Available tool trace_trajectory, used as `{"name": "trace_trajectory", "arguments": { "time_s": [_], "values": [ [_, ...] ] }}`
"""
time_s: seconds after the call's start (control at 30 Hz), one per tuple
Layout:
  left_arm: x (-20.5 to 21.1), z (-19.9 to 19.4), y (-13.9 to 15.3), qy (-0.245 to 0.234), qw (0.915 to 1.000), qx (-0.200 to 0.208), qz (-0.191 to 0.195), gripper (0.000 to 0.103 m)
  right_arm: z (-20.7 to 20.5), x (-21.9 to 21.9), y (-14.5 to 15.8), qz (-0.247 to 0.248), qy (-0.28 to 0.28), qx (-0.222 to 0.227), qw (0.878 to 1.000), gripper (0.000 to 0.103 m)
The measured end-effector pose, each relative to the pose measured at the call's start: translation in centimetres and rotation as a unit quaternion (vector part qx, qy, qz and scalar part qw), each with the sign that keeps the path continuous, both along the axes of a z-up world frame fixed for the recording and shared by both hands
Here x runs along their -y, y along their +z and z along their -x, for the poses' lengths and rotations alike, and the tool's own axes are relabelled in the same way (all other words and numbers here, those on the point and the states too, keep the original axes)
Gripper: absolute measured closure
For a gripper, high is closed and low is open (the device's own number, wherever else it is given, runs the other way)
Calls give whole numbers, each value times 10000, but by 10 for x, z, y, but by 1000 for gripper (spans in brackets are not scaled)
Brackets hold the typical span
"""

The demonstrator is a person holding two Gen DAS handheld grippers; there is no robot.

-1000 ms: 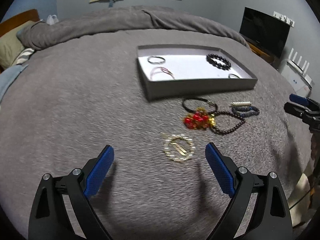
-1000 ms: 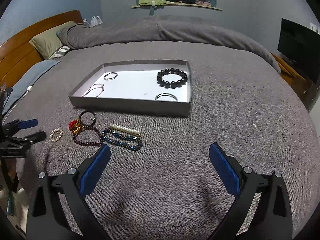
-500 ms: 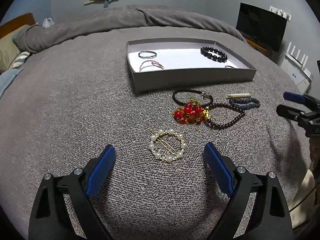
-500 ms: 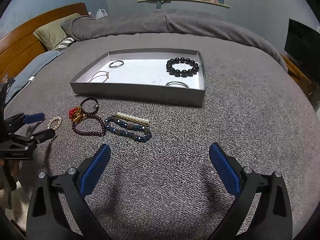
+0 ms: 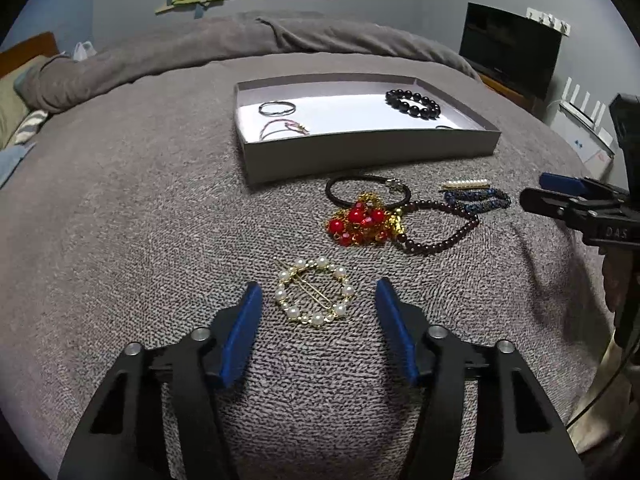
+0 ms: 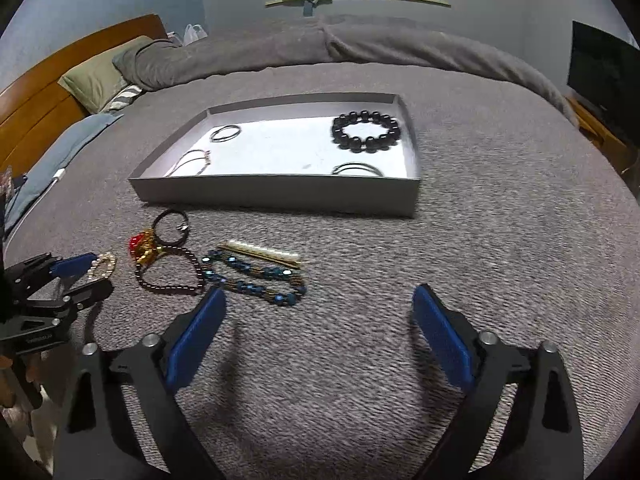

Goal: Organize jewelry
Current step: 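Close the left tool on the pearl hair clip while the right tool grasps the blue beaded bracelet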

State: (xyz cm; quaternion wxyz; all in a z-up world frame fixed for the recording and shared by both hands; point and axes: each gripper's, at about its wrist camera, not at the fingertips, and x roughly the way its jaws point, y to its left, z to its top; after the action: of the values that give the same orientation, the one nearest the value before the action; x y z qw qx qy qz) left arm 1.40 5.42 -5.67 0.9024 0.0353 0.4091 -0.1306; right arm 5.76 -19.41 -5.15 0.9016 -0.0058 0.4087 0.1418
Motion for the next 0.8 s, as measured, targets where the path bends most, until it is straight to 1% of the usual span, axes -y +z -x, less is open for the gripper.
{"name": "trace_trajectory", "arguments": {
  "time_s": [0.07,0.1,0.17,0.2,0.27,0.37,0.47,0.57,0.7,0.73,0.8],
  "values": [
    [1,-1,-1,7,10000,-1,-36,54,-1,-4,-1,-31,53,-26,10000,26],
    [0,-2,-2,13,10000,-12,-41,57,-3,-5,-2,-49,62,-39,10000,29],
    [0,-3,-2,13,10000,-13,-53,59,-5,-7,-3,-51,34,-43,10000,40],
    [0,-3,-2,8,10000,-9,-67,60,-7,-7,-3,-36,15,-48,10000,43],
    [-1,-3,-2,-9,10000,0,-66,60,-10,-7,-4,-18,-9,-70,10000,55],
    [-1,-3,-2,-29,9999,18,-100,61,-15,-7,-8,-106,-10,-199,9997,63],
    [0,-3,-3,-44,9999,23,-135,61,-19,-7,-13,-138,-33,-337,9993,67],
    [0,-3,-3,-53,9999,4,-125,61,-21,-11,-16,-63,37,-416,9991,74],
    [-1,-3,-2,-67,10000,-18,-71,61,-21,-17,-20,39,133,-571,9983,79],
    [-1,-3,-1,-85,9999,-12,-66,61,-21,-17,-21,-5,169,-616,9980,82],
    [0,-2,0,-122,9999,0,-81,61,-21,-14,-22,-186,207,-742,9969,86]
  ]
}}
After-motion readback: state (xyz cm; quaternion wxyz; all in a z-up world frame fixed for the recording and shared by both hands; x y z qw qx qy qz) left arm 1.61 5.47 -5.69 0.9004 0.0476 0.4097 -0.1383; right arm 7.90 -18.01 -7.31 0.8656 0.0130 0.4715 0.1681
